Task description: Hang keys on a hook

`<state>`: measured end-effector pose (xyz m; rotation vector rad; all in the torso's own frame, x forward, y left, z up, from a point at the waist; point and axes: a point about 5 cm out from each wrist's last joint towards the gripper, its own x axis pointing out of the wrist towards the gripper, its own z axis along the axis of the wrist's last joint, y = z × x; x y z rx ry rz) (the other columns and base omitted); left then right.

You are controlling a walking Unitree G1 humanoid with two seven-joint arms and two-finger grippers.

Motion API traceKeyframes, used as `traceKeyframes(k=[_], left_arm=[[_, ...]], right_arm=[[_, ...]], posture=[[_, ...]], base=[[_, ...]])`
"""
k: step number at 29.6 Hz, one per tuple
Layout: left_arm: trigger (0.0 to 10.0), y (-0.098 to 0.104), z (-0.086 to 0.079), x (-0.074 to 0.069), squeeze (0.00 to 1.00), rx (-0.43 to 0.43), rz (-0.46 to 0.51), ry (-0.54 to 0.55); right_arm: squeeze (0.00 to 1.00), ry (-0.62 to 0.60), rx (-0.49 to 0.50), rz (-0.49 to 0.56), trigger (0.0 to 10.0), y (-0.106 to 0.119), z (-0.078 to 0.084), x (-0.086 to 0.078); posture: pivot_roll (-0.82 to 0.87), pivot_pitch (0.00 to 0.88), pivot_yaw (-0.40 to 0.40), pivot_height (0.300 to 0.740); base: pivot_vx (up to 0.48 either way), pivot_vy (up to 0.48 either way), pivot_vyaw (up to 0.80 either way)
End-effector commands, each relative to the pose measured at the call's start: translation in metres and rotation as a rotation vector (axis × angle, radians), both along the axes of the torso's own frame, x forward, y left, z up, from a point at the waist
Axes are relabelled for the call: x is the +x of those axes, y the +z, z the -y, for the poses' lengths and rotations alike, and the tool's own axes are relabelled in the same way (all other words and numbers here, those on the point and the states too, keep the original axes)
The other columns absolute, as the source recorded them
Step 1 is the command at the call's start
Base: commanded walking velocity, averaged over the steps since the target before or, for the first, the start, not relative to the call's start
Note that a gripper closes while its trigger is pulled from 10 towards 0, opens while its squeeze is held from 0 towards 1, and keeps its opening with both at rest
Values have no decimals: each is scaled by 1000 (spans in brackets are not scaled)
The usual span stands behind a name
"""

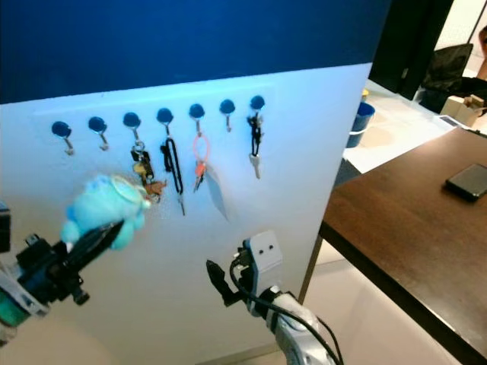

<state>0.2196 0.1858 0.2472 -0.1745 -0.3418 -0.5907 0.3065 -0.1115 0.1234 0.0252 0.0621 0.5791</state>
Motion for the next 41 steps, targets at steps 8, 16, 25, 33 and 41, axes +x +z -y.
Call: traceKeyframes(k=[8, 16, 25, 33, 41], left_arm=[[10000, 14, -8, 1, 0, -16, 110, 111], [10000, 19, -12, 6, 0, 10, 156, 206], [10000, 20, -11, 13, 0, 149, 208, 308], [10000, 4, -23, 24, 0, 449, 132, 506], [10000, 7, -29, 28, 0, 510, 163, 612]], right_arm=[[0, 9, -7, -12, 10000, -4, -2, -1], [0, 7, -7, -13, 10000, -4, -2, -1], [0, 4, -5, -15, 10000, -5, -2, -2], [0, 6, -6, -15, 10000, -5, -2, -2], [0, 6, -5, -16, 10000, -5, -3, -2]], posture=[[-198, 65, 122, 740], [-199, 66, 125, 740], [-199, 66, 125, 740], [-198, 71, 126, 740], [-198, 71, 126, 740]], base=[[0, 0, 0], [0, 0, 0], [0, 0, 0], [0, 0, 0], [0, 0, 0]])
